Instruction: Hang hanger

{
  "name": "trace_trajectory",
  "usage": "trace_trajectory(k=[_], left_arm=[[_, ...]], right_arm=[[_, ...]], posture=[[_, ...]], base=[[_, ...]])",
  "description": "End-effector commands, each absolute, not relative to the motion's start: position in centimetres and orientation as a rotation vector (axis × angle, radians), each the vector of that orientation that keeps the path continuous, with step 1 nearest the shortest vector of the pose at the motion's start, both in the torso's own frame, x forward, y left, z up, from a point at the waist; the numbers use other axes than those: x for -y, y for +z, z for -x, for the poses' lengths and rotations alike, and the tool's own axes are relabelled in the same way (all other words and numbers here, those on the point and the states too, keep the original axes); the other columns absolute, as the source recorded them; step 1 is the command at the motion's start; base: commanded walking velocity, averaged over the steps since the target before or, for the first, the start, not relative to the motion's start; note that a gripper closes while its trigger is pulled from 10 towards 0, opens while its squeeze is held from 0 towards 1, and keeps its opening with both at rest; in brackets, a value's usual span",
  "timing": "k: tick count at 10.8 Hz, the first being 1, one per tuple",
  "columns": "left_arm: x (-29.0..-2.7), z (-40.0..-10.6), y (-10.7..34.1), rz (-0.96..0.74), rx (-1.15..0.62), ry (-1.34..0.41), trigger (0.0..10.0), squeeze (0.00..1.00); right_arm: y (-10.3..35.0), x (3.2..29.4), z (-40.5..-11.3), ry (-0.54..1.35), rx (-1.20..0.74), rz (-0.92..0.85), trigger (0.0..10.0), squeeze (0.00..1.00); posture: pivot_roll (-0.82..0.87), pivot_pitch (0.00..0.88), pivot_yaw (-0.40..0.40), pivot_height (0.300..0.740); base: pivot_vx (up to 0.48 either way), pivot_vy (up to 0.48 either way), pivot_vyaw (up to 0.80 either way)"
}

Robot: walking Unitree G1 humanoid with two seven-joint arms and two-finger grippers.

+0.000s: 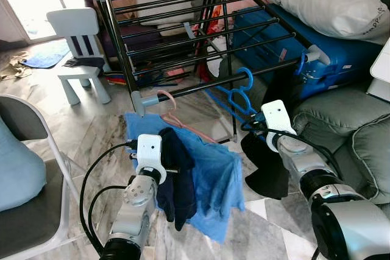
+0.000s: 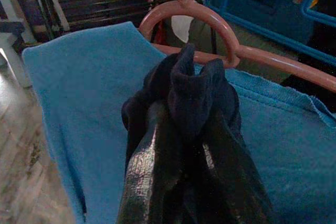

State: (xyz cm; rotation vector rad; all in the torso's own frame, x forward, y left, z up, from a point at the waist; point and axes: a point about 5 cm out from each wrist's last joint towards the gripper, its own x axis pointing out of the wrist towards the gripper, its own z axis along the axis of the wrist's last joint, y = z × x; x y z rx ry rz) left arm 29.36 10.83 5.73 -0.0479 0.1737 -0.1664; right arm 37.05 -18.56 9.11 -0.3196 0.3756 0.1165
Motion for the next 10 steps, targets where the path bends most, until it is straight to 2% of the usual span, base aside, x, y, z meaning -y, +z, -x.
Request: trace_trajectory(k=[1, 9, 10], left_arm=[[-10.69, -29.84, 6.37, 0.042, -0.147, -0.167, 10.0, 0.0], [-10.54, -29.76, 6.31, 0.038, -0.15, -0.178, 10.0, 0.0], [-10.53, -29.74, 6.29, 0.037, -0.151, -0.18, 10.0, 0.0]], right_arm=[[9.42, 18.68, -37.25, 0.12, -0.378, 0.312, 1.5, 0.0], [8.57, 18.71, -36.76, 0.126, -0.404, 0.299, 1.6, 0.0], [8.47, 18.42, -36.71, 0.14, -0.398, 0.288, 2.2, 0.0]], posture=[[-0.11, 0.0, 0.021, 0.74], [-0.11, 0.0, 0.029, 0.74], [-0.12, 0.0, 0.031, 0.74]], base=[[0.0, 0.0, 0.0], [0.0, 0.0, 0.0], [0.0, 0.0, 0.0]])
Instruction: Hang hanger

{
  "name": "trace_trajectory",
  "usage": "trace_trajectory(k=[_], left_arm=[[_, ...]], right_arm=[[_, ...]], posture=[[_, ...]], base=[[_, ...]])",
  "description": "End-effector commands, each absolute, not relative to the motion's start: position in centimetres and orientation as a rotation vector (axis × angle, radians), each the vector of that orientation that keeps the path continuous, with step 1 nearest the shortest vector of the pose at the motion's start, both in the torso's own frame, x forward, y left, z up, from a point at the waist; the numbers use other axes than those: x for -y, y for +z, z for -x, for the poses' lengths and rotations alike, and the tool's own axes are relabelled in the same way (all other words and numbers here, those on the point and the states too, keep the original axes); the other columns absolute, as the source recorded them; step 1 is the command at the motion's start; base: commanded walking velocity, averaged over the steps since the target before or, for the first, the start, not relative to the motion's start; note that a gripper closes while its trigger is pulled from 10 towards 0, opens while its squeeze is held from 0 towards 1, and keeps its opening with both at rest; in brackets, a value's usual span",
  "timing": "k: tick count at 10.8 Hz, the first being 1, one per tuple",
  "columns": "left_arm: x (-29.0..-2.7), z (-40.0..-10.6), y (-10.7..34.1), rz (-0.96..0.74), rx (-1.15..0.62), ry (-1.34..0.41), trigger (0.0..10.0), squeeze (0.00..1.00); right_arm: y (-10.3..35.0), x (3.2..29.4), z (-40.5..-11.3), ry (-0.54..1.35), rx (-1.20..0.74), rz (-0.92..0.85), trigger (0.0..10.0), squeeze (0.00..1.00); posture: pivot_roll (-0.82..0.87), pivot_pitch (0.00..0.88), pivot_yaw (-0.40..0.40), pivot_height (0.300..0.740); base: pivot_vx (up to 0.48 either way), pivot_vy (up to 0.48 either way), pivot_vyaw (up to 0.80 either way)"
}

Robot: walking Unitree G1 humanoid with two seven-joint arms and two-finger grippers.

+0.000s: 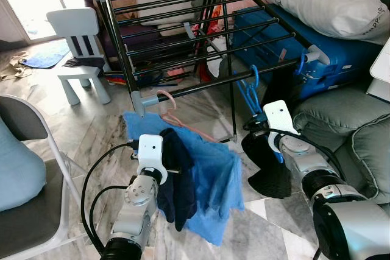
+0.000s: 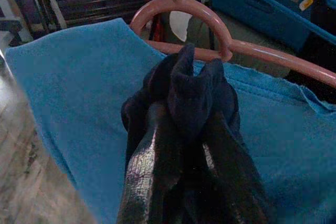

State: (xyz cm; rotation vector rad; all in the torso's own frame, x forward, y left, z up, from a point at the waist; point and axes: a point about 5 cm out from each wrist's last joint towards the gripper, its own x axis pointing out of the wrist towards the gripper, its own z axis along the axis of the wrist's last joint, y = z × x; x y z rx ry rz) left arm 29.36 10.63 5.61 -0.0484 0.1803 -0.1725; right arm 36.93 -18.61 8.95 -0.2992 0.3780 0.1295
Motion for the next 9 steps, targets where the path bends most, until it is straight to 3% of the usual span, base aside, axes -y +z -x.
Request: trace_trajectory(k=[1, 2, 6, 7, 8, 9], left_arm=[[-10.5, -29.7, 6.3, 0.037, -0.151, -0.182, 10.0, 0.0], [-10.4, -29.7, 6.3, 0.036, -0.152, -0.184, 10.0, 0.0], [-10.5, -29.6, 6.3, 0.032, -0.154, -0.188, 10.0, 0.0], [-10.5, -29.6, 6.2, 0.031, -0.155, -0.19, 10.0, 0.0], [-10.6, -29.6, 6.2, 0.029, -0.156, -0.189, 10.0, 0.0], [-10.6, -29.6, 6.2, 0.026, -0.158, -0.19, 10.0, 0.0]], right_arm=[[8.4, 18.3, -36.7, 0.148, -0.397, 0.29, 10.0, 0.0], [8.3, 18.3, -36.6, 0.138, -0.396, 0.282, 10.0, 1.0], [8.7, 19.1, -36.8, 0.107, -0.39, 0.28, 10.0, 1.0], [8.9, 19.2, -36.9, 0.102, -0.389, 0.282, 10.0, 0.86], [9.1, 19.3, -37.0, 0.104, -0.388, 0.282, 10.0, 0.56], [9.3, 19.4, -37.1, 0.106, -0.388, 0.283, 10.0, 0.0]], posture=[[-0.11, 0.0, 0.032, 0.74], [-0.12, 0.0, 0.033, 0.74], [-0.11, 0.0, 0.038, 0.74], [-0.11, 0.0, 0.038, 0.74], [-0.11, 0.0, 0.04, 0.74], [-0.1, 0.0, 0.04, 0.74]], base=[[0.0, 0.0, 0.0], [0.0, 0.0, 0.0], [0.0, 0.0, 0.0], [0.0, 0.0, 0.0], [0.0, 0.0, 0.0], [0.0, 0.0, 0.0]])
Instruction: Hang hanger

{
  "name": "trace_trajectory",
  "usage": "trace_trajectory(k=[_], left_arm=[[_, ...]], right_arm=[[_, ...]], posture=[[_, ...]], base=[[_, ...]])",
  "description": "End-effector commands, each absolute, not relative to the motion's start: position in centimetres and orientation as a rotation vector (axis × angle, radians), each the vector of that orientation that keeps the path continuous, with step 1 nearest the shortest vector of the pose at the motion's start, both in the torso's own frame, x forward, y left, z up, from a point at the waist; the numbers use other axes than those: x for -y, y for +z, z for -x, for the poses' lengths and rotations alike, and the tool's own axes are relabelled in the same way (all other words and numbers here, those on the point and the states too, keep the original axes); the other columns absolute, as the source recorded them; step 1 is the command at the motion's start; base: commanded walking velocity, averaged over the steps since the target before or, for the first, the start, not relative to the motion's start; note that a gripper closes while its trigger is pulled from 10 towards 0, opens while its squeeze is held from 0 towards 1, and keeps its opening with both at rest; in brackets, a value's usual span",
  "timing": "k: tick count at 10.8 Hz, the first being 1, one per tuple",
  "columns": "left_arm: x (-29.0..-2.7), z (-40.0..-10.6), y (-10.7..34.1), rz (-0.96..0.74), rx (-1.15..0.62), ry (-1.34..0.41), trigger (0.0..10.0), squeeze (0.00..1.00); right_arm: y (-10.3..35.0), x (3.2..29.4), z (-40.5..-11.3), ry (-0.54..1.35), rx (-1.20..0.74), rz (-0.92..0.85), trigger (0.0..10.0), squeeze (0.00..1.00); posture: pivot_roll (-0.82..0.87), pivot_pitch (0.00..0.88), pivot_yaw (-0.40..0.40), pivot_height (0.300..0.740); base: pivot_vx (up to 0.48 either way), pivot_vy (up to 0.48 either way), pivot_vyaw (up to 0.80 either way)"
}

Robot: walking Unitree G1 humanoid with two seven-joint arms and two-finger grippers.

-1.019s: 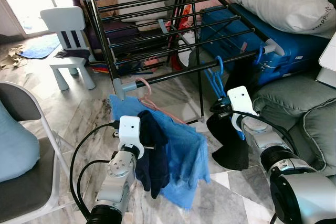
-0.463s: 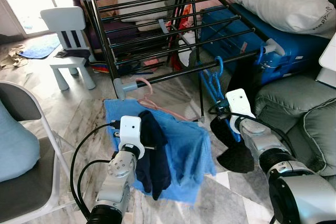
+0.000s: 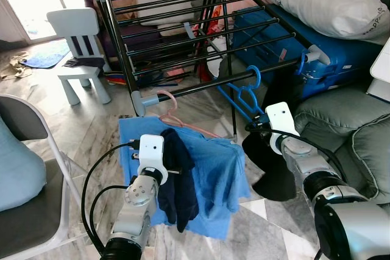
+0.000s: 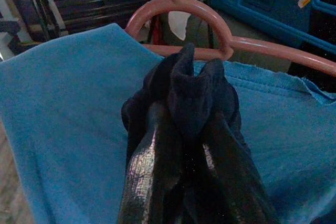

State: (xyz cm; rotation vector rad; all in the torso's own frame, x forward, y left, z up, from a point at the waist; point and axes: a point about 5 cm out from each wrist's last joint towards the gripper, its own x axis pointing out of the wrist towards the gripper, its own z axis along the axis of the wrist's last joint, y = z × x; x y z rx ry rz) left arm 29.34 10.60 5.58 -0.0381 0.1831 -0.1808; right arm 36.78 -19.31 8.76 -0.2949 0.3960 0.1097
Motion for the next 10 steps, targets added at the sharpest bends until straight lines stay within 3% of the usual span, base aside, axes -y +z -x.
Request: trace_trajectory(k=[1, 2, 10], left_arm=[[-10.6, -29.62, 6.2, 0.024, -0.16, -0.191, 10.0, 0.0], [-10.62, -29.68, 6.19, 0.023, -0.161, -0.19, 10.0, 0.0], [-10.39, -29.69, 6.0, 0.011, -0.176, -0.198, 10.0, 0.0]], right_arm=[[9.52, 19.51, -37.22, 0.105, -0.388, 0.28, 7.6, 0.0], [9.82, 19.86, -37.35, 0.098, -0.388, 0.275, 0.0, 0.0], [9.73, 20.37, -37.23, 0.088, -0.399, 0.274, 0.0, 0.0]], posture=[[-0.1, 0.0, 0.04, 0.74], [-0.1, 0.0, 0.038, 0.74], [-0.1, 0.0, 0.035, 0.74]], base=[[0.0, 0.0, 0.0], [0.0, 0.0, 0.0], [0.0, 0.0, 0.0]])
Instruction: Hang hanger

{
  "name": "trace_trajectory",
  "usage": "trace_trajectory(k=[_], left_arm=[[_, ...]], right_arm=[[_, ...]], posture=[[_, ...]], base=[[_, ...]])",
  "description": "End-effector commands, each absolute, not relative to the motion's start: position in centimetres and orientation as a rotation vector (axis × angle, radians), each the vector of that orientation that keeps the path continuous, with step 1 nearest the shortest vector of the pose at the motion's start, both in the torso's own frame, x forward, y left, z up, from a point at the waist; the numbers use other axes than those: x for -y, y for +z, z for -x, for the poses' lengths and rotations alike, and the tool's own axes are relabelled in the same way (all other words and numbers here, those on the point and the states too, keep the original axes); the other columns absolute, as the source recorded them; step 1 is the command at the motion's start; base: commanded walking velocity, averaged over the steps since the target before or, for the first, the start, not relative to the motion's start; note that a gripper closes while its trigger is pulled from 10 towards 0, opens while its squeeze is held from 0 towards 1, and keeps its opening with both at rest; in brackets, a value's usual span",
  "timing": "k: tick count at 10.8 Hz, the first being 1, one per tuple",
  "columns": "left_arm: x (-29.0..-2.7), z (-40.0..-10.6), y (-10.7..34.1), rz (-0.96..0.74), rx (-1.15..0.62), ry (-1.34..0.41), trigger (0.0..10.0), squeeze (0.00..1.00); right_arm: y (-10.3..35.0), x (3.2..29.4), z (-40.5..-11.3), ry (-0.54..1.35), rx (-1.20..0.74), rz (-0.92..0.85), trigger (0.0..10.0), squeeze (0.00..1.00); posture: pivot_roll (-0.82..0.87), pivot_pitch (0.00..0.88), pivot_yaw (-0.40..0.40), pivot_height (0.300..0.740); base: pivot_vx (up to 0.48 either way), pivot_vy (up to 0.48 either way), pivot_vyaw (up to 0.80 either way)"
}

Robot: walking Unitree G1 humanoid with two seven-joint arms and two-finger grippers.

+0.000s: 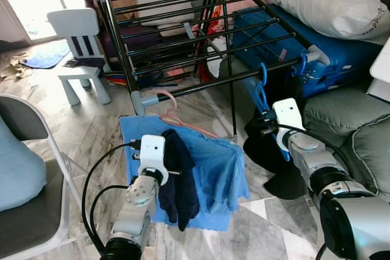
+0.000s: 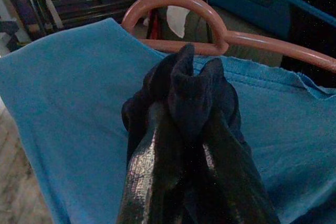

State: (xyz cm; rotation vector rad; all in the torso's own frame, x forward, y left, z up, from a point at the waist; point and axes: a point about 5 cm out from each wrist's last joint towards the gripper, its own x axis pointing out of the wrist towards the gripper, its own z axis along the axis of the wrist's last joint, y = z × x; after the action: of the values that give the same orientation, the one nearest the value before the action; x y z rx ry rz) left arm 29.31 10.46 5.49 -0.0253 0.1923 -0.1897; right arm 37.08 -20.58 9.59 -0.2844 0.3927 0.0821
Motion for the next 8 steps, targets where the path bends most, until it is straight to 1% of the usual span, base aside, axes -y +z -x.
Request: trace_trajectory(k=[1, 2, 4, 5, 6, 7, 8], left_arm=[[-10.4, -29.7, 6.0, 0.011, -0.179, -0.198, 10.0, 0.0], [-10.4, -29.7, 5.9, 0.011, -0.181, -0.198, 10.0, 0.0], [-10.4, -29.7, 5.9, 0.01, -0.18, -0.198, 10.0, 0.0], [-10.4, -29.6, 6.0, 0.016, -0.168, -0.187, 10.0, 0.0], [-10.6, -29.5, 6.2, 0.024, -0.152, -0.167, 10.0, 0.0], [-10.9, -29.4, 6.4, 0.036, -0.132, -0.146, 10.0, 0.0], [-11.1, -29.3, 6.5, 0.037, -0.121, -0.137, 10.0, 0.0]], right_arm=[[9.7, 20.4, -37.2, 0.085, -0.4, 0.273, 0.0, 0.0], [9.6, 20.4, -37.2, 0.084, -0.4, 0.271, 0.0, 0.0], [10.6, 19.7, -37.7, 0.103, -0.32, 0.24, 0.0, 0.0], [11.5, 19.2, -37.9, 0.111, -0.229, 0.228, 0.0, 0.0], [11.5, 19.1, -37.7, 0.106, -0.186, 0.217, 0.1, 0.0], [11.0, 19.2, -37.1, 0.097, -0.137, 0.201, 0.6, 0.0], [10.1, 19.1, -36.1, 0.094, -0.102, 0.187, 1.7, 0.0]], posture=[[-0.1, 0.0, 0.036, 0.74], [-0.1, 0.0, 0.036, 0.74], [-0.1, 0.0, 0.035, 0.74], [-0.1, 0.0, 0.03, 0.74], [-0.1, 0.0, 0.028, 0.74], [-0.1, 0.0, 0.033, 0.74], [-0.1, 0.0, 0.041, 0.74]], base=[[0.0, 0.0, 0.0], [0.0, 0.0, 0.0], [0.0, 0.0, 0.0], [0.0, 0.0, 0.0], [0.0, 0.0, 0.0], [0.0, 0.0, 0.0], [0.0, 0.0, 0.0]])
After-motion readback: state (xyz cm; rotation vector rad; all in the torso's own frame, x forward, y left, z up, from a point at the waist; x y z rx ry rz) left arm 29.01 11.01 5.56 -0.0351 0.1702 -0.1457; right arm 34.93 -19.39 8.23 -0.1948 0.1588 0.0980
